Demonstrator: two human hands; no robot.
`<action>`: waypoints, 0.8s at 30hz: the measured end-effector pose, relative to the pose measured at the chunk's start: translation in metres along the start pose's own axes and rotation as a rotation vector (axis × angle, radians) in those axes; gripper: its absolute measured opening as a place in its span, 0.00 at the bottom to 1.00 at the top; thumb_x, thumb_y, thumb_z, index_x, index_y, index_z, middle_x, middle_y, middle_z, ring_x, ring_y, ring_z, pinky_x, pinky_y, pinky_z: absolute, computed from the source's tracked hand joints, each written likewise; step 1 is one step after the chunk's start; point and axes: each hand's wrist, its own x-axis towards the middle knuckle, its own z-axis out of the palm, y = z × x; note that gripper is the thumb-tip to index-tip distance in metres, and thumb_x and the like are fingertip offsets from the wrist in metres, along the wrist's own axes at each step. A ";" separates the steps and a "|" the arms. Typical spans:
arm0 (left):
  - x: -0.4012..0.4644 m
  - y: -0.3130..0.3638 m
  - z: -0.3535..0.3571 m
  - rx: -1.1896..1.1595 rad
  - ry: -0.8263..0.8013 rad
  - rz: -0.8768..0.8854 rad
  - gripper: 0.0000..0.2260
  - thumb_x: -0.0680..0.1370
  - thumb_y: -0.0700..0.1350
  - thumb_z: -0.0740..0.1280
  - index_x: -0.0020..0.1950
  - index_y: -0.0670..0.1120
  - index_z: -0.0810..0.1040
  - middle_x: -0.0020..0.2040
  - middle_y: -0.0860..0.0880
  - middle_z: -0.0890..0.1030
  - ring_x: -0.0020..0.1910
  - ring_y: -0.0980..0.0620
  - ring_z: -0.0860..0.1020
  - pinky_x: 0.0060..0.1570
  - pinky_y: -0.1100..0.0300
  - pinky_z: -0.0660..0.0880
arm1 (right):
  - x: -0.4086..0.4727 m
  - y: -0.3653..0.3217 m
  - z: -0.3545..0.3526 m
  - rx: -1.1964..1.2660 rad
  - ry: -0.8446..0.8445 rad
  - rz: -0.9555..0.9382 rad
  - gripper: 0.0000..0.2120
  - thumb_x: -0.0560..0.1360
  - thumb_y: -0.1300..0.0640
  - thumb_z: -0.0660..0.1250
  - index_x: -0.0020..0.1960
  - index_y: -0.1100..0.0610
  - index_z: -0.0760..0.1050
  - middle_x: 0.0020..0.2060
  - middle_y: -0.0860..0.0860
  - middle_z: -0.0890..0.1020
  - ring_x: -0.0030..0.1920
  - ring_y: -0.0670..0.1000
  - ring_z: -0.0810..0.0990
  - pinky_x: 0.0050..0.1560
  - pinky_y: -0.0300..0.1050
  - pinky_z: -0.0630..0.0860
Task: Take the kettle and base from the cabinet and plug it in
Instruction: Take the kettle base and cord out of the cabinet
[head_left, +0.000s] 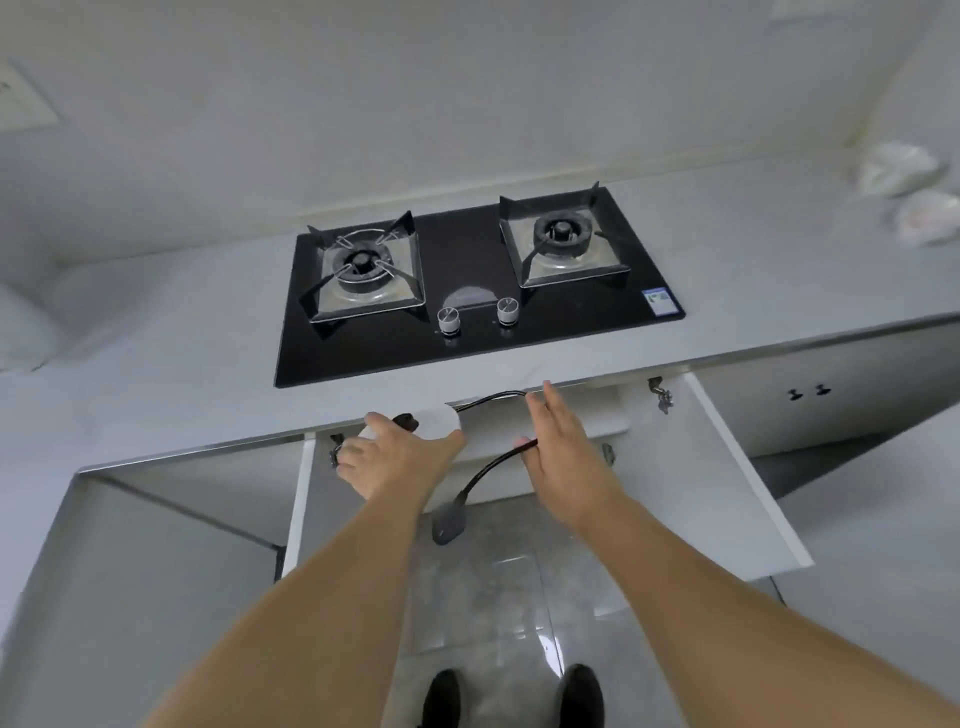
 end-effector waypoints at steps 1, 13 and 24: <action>0.002 -0.005 -0.013 -0.023 0.025 0.004 0.41 0.55 0.73 0.58 0.57 0.45 0.62 0.57 0.38 0.73 0.58 0.38 0.69 0.55 0.48 0.63 | 0.002 -0.012 -0.004 0.003 0.003 -0.022 0.26 0.82 0.50 0.52 0.77 0.56 0.51 0.78 0.52 0.46 0.78 0.51 0.48 0.75 0.47 0.54; 0.108 -0.141 -0.148 -0.246 0.326 0.096 0.48 0.56 0.73 0.63 0.66 0.44 0.60 0.58 0.38 0.71 0.59 0.37 0.67 0.60 0.48 0.62 | 0.037 -0.205 0.061 0.660 0.065 0.307 0.29 0.75 0.67 0.54 0.71 0.45 0.66 0.54 0.48 0.75 0.48 0.49 0.76 0.38 0.41 0.76; 0.207 -0.245 -0.224 -0.329 0.370 -0.004 0.47 0.56 0.73 0.63 0.66 0.48 0.58 0.59 0.39 0.69 0.60 0.38 0.66 0.63 0.49 0.60 | 0.106 -0.353 0.102 1.189 0.097 0.452 0.27 0.75 0.70 0.52 0.67 0.48 0.72 0.46 0.55 0.80 0.29 0.48 0.76 0.34 0.41 0.80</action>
